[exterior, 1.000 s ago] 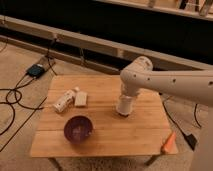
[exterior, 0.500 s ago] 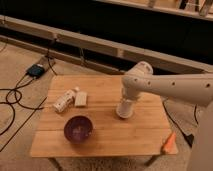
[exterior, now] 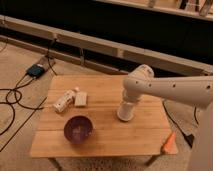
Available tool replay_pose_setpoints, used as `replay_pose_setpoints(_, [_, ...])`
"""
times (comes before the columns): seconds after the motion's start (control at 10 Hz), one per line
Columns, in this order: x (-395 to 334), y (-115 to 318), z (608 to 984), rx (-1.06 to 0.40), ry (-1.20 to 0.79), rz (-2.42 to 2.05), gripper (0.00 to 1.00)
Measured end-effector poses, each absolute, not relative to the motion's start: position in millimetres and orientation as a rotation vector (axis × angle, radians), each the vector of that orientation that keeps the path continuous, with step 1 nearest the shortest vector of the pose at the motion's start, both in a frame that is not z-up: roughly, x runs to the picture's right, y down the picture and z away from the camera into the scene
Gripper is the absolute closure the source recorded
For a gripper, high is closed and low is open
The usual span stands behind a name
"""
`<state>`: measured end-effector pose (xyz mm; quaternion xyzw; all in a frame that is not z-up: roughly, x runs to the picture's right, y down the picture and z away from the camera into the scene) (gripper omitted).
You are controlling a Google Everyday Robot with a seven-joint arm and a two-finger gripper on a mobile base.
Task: Place the ceramic cup over the eraser
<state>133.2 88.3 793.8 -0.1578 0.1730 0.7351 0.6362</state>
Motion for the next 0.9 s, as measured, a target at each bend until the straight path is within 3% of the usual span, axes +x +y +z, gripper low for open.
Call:
replay_pose_setpoints(0.5, [127,77,793,-0.362,0.375,1.663,0.2])
replay_pose_setpoints(0.9, [103,51,767,-0.39,0.367,1.628,0.2])
